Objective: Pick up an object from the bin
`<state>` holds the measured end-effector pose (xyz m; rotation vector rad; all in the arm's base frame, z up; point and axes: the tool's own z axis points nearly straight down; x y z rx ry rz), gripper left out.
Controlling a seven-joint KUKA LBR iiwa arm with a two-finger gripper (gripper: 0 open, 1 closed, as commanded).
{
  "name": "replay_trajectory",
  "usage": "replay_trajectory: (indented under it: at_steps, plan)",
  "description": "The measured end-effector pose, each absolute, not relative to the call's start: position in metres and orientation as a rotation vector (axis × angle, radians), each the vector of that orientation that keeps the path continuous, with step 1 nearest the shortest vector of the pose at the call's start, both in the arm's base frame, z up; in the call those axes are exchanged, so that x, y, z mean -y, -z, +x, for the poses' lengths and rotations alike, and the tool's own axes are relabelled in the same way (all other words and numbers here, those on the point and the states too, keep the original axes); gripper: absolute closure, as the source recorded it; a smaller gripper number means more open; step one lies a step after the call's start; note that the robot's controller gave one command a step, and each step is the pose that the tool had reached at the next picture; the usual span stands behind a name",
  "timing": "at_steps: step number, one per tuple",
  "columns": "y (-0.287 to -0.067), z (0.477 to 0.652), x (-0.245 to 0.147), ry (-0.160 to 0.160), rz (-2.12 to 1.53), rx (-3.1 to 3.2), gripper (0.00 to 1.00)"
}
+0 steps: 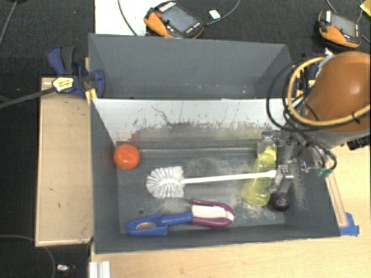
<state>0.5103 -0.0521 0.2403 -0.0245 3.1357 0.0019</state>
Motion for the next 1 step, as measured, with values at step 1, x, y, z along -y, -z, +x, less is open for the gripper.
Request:
replay_trajectory:
  at_steps: [1]
  plan:
    - [-0.1743, 0.5049, 0.0745, 0.000, -0.149, -3.132, 0.00]
